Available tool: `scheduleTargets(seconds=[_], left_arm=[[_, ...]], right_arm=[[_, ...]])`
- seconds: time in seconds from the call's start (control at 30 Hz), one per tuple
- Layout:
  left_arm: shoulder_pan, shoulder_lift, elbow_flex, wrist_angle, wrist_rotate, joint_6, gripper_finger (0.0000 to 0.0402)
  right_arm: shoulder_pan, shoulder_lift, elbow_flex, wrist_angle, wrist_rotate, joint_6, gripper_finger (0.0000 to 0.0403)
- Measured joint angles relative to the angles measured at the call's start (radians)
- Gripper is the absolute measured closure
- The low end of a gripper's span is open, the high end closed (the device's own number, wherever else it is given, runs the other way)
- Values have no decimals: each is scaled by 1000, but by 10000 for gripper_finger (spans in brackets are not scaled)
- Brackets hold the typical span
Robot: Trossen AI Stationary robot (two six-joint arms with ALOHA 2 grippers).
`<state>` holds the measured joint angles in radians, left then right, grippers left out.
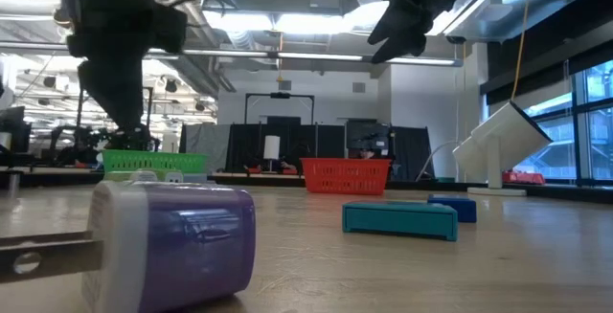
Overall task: Pick & Place Office items
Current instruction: Put the top green charger adapter into the red bin
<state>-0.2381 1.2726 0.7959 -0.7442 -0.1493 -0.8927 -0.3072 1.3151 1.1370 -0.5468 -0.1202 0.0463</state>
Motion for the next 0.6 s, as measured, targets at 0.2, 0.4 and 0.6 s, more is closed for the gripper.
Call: scheduleTargets(seconds=[0.2, 0.4, 0.6], left_arm=[[74, 28, 0, 33, 1, 331, 132], [87, 61, 0, 111, -6, 693, 132], [91, 123, 0, 128, -4, 875, 132]], right_arm=[[0, 0, 0, 0, 0, 32, 76], [0, 0, 0, 0, 0, 25, 76], [0, 0, 0, 0, 0, 25, 76]])
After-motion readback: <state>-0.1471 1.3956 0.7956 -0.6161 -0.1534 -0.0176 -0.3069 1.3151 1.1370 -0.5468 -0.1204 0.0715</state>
